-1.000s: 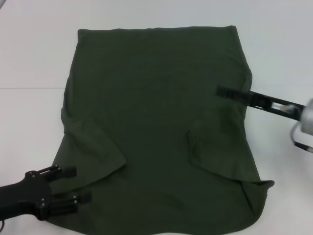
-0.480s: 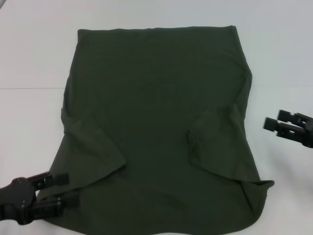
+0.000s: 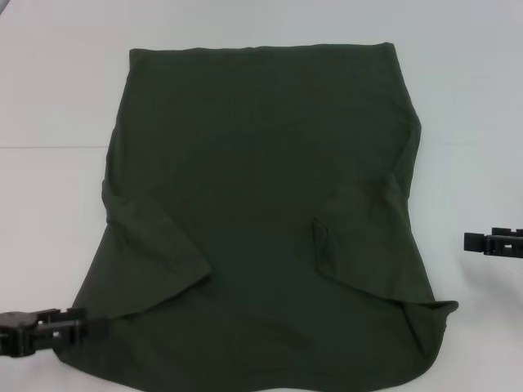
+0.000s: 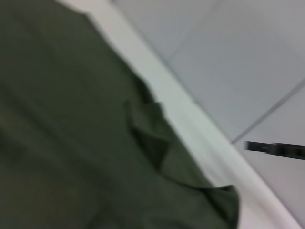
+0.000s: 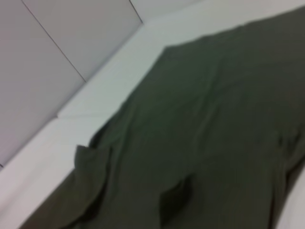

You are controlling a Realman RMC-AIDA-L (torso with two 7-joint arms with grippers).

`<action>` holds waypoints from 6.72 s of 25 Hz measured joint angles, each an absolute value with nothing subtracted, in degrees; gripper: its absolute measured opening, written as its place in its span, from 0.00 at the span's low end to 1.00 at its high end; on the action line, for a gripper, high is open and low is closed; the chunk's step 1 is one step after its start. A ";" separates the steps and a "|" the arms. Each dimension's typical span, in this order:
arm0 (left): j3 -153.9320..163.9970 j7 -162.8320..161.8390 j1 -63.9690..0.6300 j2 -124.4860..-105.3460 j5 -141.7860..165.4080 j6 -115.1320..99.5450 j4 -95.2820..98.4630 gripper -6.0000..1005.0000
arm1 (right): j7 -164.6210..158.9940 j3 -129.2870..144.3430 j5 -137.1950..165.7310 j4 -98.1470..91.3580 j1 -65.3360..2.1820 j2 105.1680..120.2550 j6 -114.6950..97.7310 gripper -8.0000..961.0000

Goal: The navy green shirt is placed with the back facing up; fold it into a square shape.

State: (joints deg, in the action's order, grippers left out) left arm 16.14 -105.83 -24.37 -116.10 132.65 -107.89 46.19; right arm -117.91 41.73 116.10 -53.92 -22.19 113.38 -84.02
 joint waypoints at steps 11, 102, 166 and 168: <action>16.03 -102.20 -25.56 -115.54 134.60 -108.93 46.12 0.87 | -143.54 41.83 143.72 -57.61 -32.60 112.35 -91.85 0.95; 10.05 -139.57 -29.08 -112.77 143.88 -103.11 47.07 0.82 | -141.04 43.02 152.66 -52.08 -39.73 115.76 -88.21 0.09; 28.57 -147.74 -34.16 -114.62 153.11 -88.03 46.40 0.78 | -140.38 43.51 151.43 -51.50 -39.90 115.77 -87.45 0.09; 28.57 -147.74 -34.21 -114.58 153.11 -87.96 46.45 0.78 | -140.34 43.51 151.44 -51.50 -39.90 115.76 -87.45 0.09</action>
State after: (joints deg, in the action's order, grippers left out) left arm 28.57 -147.74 -34.21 -114.58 153.11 -87.96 46.45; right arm -140.34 43.51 151.44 -51.50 -39.90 115.76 -87.45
